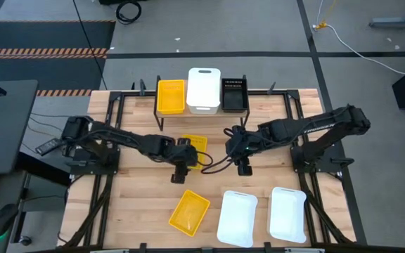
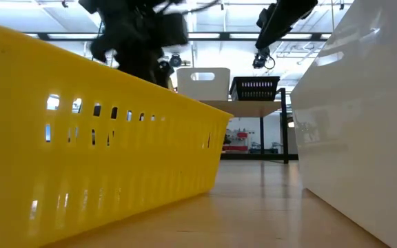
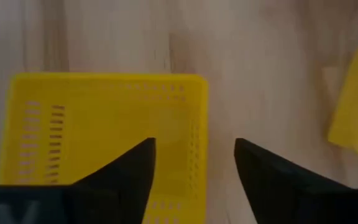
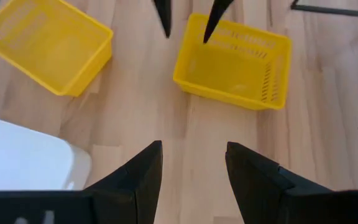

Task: Stack baskets on shelf by color
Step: Stack the top yellow basket on the yellow basket on the shelf

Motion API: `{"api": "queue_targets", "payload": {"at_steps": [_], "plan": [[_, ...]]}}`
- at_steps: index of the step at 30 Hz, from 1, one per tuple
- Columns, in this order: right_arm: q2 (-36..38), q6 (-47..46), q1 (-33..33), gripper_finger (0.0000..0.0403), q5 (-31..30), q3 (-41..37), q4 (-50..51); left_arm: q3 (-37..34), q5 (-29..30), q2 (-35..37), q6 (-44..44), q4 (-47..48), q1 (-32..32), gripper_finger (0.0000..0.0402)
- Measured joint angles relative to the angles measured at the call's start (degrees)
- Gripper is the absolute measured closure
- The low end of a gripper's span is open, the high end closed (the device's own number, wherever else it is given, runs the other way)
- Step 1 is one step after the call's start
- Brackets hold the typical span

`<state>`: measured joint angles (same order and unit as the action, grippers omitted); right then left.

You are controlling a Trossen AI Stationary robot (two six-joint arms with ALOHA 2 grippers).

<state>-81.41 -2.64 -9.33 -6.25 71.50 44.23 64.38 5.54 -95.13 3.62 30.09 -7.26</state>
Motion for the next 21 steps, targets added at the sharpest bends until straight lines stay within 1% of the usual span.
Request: {"api": "queue_targets", "payload": {"at_steps": [2, 5, 10, 15, 21], "plan": [[0.00, 0.93, 0.03, 0.0221, -0.30, -0.65, 0.30, 0.02, -0.49, -1.22, -0.03, 0.33, 0.47, 0.0155], [0.32, 1.36, 0.45, 0.0221, -0.23, -2.52, 0.52, 0.05, -1.26, -2.97, 0.00, -0.21, 0.48, 0.0144], [1.26, 0.68, 1.58, 0.0222, -0.36, -6.98, -0.77, 0.02, -1.38, -4.39, -0.49, -1.33, 0.46, 0.0155], [1.99, -2.13, 2.50, 0.0222, -0.31, -11.60, -3.12, -0.05, -0.69, -5.78, -1.42, -0.92, 0.71, 0.0194], [2.88, -7.00, 2.52, 0.0222, -0.25, -16.33, -5.02, -0.01, -0.83, -7.11, -1.45, -0.81, 0.24, 0.0270]]}}
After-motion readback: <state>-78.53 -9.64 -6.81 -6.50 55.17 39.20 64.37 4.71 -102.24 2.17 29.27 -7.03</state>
